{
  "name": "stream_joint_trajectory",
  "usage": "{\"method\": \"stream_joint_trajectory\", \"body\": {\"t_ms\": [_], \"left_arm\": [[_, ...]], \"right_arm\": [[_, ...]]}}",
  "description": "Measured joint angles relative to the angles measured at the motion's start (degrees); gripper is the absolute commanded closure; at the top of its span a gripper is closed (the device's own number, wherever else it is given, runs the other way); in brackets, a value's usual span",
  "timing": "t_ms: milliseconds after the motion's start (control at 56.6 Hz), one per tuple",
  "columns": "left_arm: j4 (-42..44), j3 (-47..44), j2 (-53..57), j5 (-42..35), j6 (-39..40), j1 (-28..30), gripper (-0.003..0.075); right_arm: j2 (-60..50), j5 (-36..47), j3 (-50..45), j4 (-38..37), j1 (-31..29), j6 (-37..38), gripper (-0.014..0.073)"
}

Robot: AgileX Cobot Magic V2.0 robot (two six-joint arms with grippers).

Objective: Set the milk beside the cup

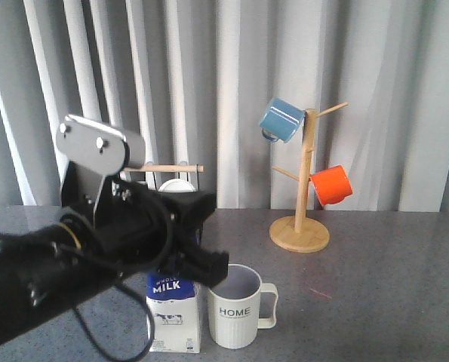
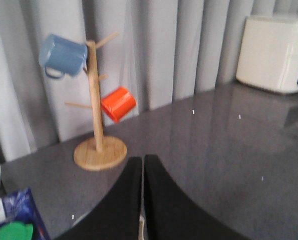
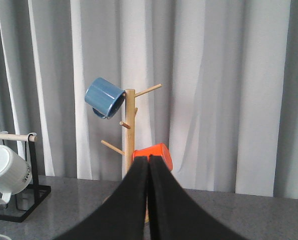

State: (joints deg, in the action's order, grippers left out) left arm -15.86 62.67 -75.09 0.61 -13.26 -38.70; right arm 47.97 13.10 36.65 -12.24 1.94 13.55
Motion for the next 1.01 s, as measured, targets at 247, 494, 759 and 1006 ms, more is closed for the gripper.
{"method": "stream_joint_trajectory", "body": {"t_ms": [247, 494, 759, 1006], "left_arm": [[29.8, -15.4, 14.6, 5.5, 30.7, 7.5, 0.0728], [27.5, -38.7, 38.7, 0.8, 29.5, 19.6, 0.0728], [19.8, -62.6, 64.4, -8.5, 23.2, 30.0, 0.0727], [19.7, -64.0, 75.5, 0.4, 23.2, 36.1, 0.0727]], "right_arm": [[0.0, 0.0, 0.0, 0.0, 0.0, 0.0, 0.0603], [0.0, 0.0, 0.0, 0.0, 0.0, 0.0, 0.0603], [0.0, 0.0, 0.0, 0.0, 0.0, 0.0, 0.0603], [0.0, 0.0, 0.0, 0.0, 0.0, 0.0, 0.0603]]}}
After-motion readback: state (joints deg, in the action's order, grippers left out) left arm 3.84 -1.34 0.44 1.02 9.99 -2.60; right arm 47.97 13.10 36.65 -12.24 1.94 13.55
